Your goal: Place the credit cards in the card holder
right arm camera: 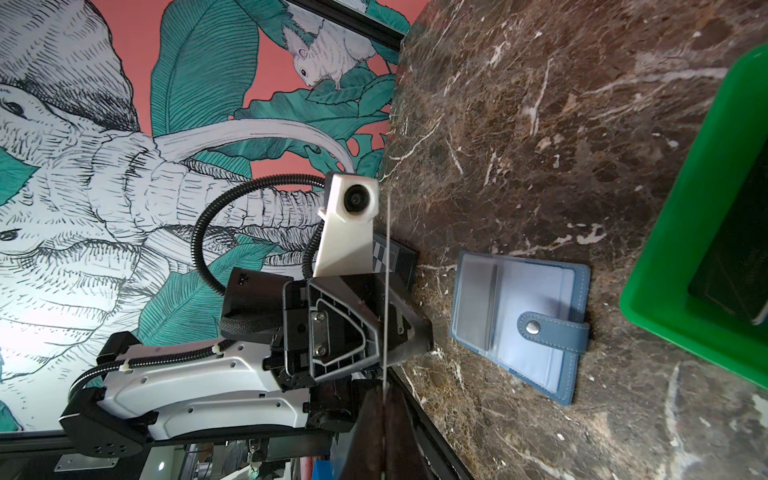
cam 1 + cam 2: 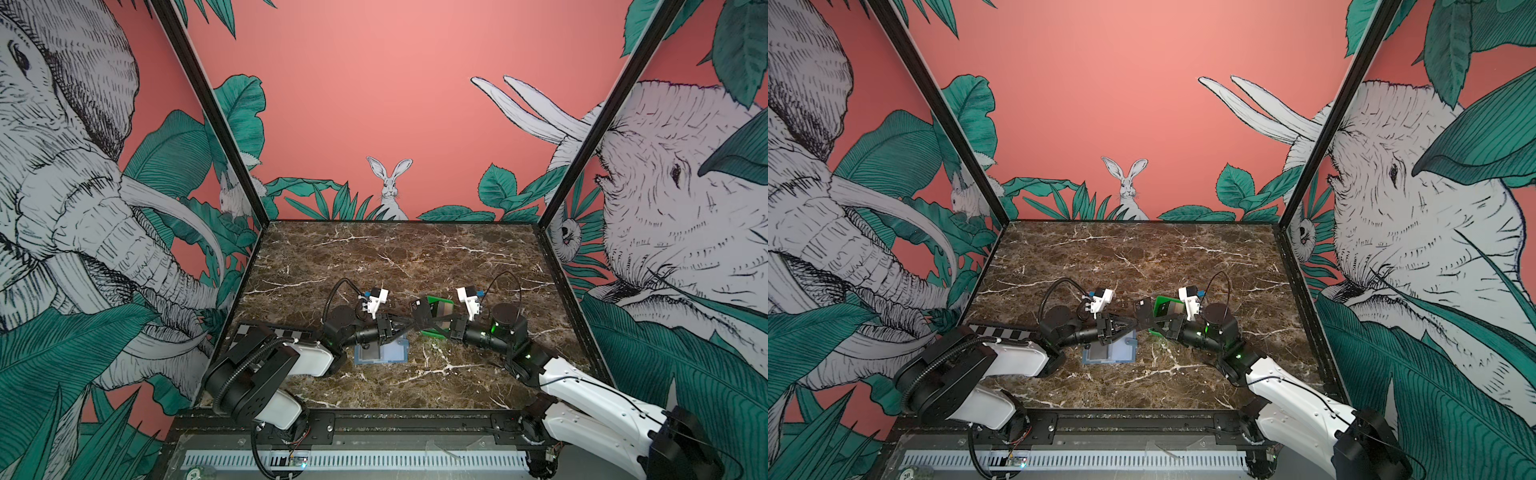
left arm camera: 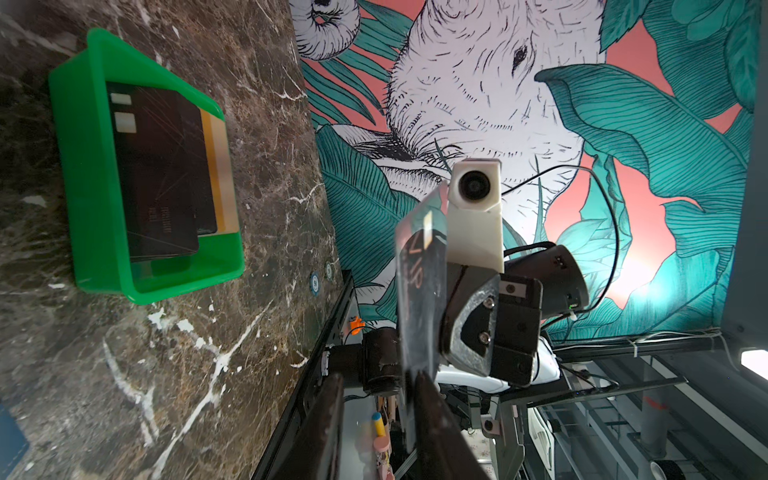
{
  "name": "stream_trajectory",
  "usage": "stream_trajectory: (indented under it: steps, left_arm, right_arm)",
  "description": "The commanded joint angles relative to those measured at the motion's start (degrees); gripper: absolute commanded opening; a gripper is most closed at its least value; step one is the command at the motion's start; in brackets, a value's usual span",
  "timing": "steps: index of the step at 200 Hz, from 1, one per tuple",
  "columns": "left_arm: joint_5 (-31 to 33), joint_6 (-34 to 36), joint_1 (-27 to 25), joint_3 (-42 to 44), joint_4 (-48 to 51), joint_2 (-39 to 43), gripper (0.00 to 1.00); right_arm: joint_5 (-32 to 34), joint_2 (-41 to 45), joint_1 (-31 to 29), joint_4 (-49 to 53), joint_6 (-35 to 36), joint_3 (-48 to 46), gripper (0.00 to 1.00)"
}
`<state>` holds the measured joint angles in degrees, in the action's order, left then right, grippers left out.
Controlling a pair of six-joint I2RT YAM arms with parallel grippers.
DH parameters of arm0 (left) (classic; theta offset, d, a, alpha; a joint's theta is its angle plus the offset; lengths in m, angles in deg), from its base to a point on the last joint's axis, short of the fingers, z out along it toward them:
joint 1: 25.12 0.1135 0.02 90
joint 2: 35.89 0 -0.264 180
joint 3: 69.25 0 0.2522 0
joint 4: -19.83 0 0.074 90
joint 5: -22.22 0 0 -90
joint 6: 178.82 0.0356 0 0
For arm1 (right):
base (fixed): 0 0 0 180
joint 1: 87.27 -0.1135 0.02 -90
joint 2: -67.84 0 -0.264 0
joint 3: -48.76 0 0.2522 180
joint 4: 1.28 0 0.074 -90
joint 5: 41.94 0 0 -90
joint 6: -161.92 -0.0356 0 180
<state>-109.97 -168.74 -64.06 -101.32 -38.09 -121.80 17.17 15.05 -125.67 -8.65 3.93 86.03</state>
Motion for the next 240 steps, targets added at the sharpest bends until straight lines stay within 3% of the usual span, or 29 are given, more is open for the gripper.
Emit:
stream_trajectory:
  steps: [1,132,165,193,211,240]
  left_arm:
    - [0.6,-3.2,0.2,-0.1,-8.1,-1.0,0.29]
    - [1.4,-3.0,0.2,0.1,-7.1,2.1,0.18]
    - [2.1,-1.9,0.3,0.3,-4.8,3.4,0.09]
    - [1.8,1.1,2.1,1.0,2.7,6.8,0.05]
    - [-0.9,5.5,4.7,0.6,13.8,10.6,0.05]
    - [-5.5,13.2,9.1,0.2,32.1,18.7,0.03]
  right_arm:
    - [-0.1,1.6,-0.6,-4.9,-1.2,-0.4,0.0]
    - [1.2,-1.8,-2.4,-7.8,-1.7,-0.6,0.0]
    - [2.2,-1.6,-2.8,-7.3,-1.8,-1.0,0.0]
    - [6.6,-0.8,-4.8,-1.2,0.7,0.3,0.09]
    - [13.0,0.1,-8.2,9.0,5.0,2.9,0.1]
    - [19.4,-1.7,-12.5,15.9,7.5,4.9,0.12]
